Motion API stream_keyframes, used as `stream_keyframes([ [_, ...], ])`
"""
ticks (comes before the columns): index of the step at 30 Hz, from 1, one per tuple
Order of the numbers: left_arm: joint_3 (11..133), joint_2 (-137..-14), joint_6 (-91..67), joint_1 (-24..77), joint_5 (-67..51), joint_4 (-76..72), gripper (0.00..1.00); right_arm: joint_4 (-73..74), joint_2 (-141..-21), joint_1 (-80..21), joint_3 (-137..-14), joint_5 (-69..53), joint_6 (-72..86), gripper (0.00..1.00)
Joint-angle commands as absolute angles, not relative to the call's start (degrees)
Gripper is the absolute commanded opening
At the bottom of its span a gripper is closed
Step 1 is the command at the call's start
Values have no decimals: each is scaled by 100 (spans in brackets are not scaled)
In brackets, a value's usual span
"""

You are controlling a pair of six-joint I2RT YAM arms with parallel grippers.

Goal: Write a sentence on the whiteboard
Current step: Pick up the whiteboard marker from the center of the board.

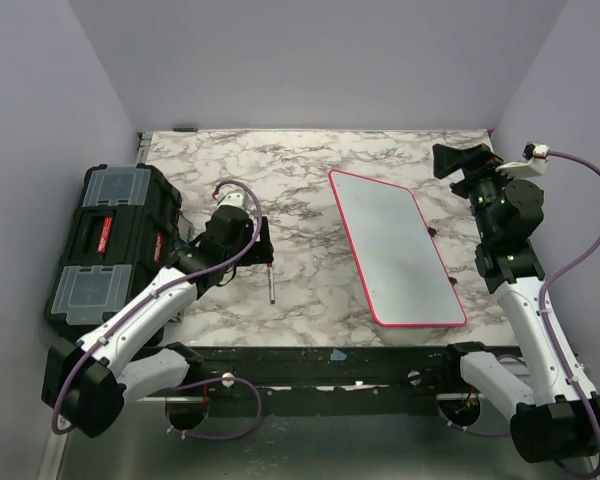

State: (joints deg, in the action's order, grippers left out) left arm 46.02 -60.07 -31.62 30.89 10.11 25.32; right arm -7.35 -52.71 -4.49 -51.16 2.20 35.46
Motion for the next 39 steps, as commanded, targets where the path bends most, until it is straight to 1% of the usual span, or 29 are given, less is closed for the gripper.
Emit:
stream_keyframes([
  [1,4544,-6351,-3482,3190,1234,2322,91,-719,-5221,-457,-5163,36,3615,100],
  [6,4536,-6791,-3575,3241,1239,2195,88,-544,-5201,-458,-5165,40,3461,100],
  [10,4509,-7164,-3662,3248,1196,2052,84,-21,-5373,-457,-5293,241,3257,100],
  [13,4551,-7494,-3700,3252,1178,1998,80,744,-5606,-457,-5483,474,3052,100],
  [18,4691,-8015,-3733,3252,1177,1956,72,2196,-6194,-457,-5932,1396,3084,100],
  [23,4797,-8484,-3794,3251,1062,1838,65,3124,-6480,-457,-5951,2428,3529,100],
  [29,5011,-8932,-3884,3252,1087,1882,59,3580,-6321,-455,-5670,3002,4148,100],
  [32,5091,-9112,-3934,3249,1074,1901,54,3843,-6257,-446,-5436,3633,4730,100],
  [34,5098,-9197,-3962,3246,1023,1862,50,4101,-6337,-457,-5346,3796,5092,100],
  [39,5016,-9272,-3981,3244,847,1671,31,4675,-6715,-448,-5135,3964,6050,100],
])
